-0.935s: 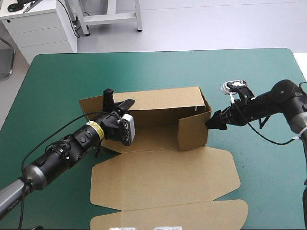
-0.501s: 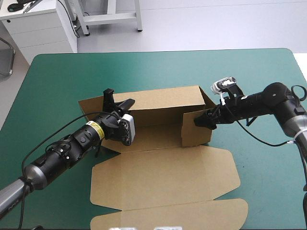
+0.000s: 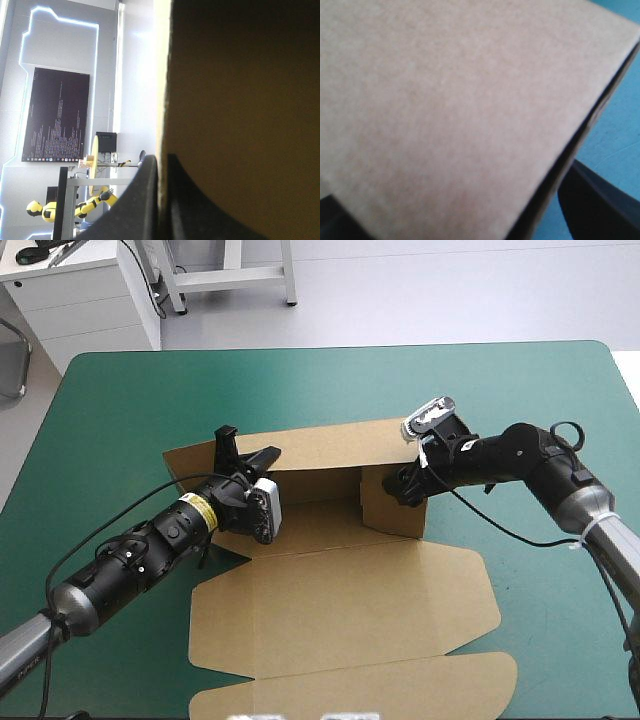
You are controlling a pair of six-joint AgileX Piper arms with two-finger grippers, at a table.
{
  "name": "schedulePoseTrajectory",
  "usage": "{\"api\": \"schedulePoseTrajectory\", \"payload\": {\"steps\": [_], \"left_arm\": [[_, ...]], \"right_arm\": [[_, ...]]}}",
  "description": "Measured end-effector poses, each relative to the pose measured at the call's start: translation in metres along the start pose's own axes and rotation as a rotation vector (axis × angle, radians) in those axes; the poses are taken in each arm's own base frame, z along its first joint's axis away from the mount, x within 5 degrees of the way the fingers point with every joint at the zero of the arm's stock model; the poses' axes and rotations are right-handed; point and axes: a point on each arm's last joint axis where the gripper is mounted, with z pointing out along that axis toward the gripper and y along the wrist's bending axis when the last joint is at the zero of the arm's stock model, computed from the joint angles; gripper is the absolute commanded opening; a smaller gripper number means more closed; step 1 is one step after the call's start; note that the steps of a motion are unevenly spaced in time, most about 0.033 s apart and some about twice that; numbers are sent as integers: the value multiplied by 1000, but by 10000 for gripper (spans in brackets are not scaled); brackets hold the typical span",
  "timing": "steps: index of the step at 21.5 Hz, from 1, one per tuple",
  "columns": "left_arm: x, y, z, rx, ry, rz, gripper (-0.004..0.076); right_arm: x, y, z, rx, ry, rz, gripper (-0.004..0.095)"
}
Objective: Fold the box
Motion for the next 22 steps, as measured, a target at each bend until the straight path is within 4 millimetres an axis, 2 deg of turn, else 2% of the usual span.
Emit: {"api": "schedulePoseTrajectory", "payload": {"steps": [1,5,8,11,13,22], "left_arm": [[-1,0,0,-5,-6,-14,-6],[-1,0,0,-6,-9,-23,-6],[-3,2,0,-29,-36,-23,43],[-9,6,0,-75,-92,-20,286],[-15,10,-1,-118,-151,-24,388],[-48,6,-2,-105,-271,-100,397]], "right_arm": [[-2,0,1,33,-11,-15,410],[-3,0,3,90,-6,-24,-19],[-4,-2,3,101,-12,16,0],[-5,-5,3,147,-30,61,0],[-8,-11,3,223,-66,96,0],[-6,-26,-2,419,-75,193,0]]}}
